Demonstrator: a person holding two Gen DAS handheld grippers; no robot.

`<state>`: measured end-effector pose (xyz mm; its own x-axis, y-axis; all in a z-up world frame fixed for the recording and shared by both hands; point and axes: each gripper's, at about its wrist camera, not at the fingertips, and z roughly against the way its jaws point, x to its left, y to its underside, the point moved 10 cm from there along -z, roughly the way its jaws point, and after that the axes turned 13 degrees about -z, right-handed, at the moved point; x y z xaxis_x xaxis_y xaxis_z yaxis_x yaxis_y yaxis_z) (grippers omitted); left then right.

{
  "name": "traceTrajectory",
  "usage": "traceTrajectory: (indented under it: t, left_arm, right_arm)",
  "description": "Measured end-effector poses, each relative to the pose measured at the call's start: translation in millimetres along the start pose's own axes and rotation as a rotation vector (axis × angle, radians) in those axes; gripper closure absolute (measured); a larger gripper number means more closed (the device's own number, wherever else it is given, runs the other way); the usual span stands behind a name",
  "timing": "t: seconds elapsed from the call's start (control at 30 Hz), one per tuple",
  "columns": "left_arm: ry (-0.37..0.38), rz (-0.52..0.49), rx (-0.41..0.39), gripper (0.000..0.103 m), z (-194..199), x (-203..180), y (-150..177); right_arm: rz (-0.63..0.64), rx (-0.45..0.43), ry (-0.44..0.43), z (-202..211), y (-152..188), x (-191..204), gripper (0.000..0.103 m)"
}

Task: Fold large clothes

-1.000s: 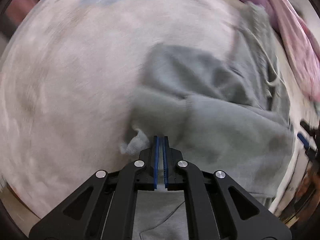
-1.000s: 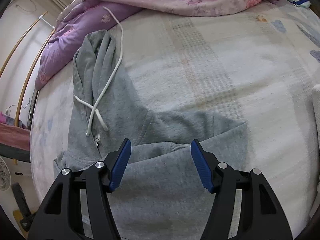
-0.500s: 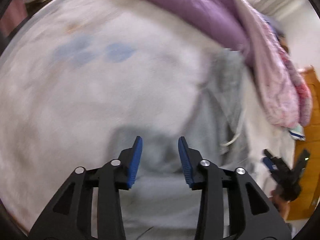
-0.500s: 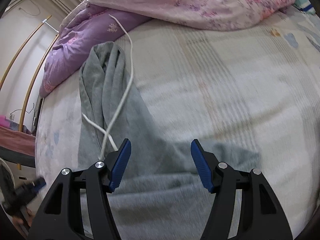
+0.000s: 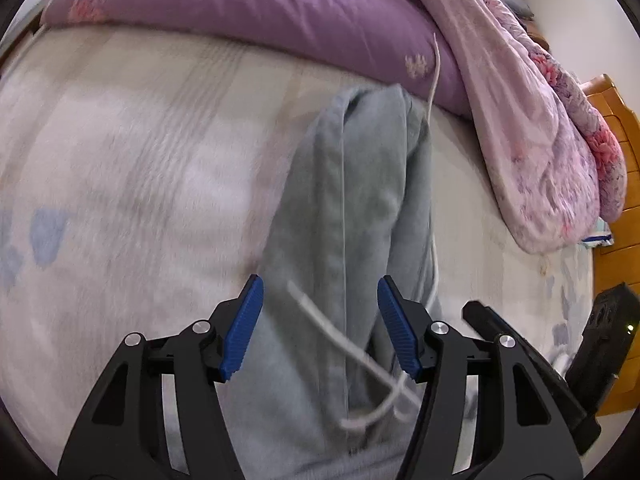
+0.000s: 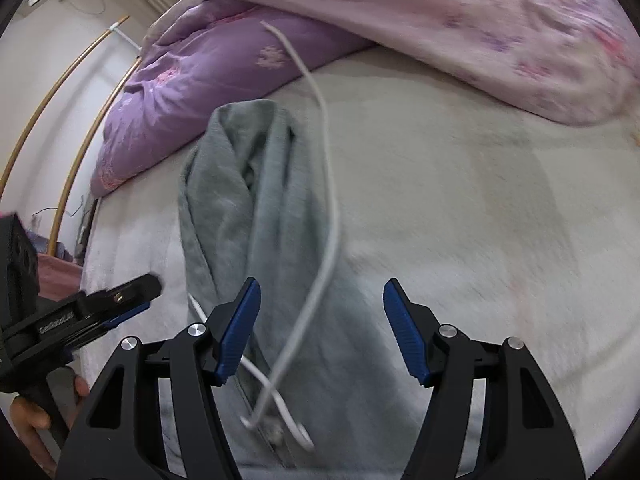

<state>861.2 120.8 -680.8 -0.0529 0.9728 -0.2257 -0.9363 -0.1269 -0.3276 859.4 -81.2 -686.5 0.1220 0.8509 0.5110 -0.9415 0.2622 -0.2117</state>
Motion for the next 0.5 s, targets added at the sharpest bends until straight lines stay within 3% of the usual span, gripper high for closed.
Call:
traceTrajectory:
  t: [0.17, 0.3, 0.33, 0.4, 0.43, 0.5]
  left_arm:
    - [-0.028, 0.006, 0.004, 0.043, -21.1, 13.7, -26.6]
    - [-0.025, 0.005, 0.034, 0.051, -39.5, 20.4, -33.1]
    - [-0.026, 0.001, 0.039, 0.051, -43.1, 20.7, -34.0]
    - [-0.038, -0.018, 0.045, 0.057, -48.8, 22.8, -34.0]
    - [-0.042, -0.024, 0.052, 0.064, -50.6, 24.8, -32.6]
    - [-0.054, -0.008, 0.053, 0.073, -50.5, 32.5, -31.0]
  right_arm:
    - [0.036, 0.017, 0.024, -28.1, -16.1, 14.5, 0.043]
    - [0.042, 0.069, 0.036, -51.7, -19.9, 16.2, 0.064]
    - [0.046, 0.073, 0.044, -55.2, -20.3, 15.5, 0.076]
    - [0.033, 0.088, 0.058, -60.0, -19.8, 10.8, 0.083]
    - [0.025, 0.085, 0.064, -59.7, -20.2, 7.4, 0.087]
    - [0.013, 0.083, 0.067, -57.2, -21.4, 2.1, 0.087]
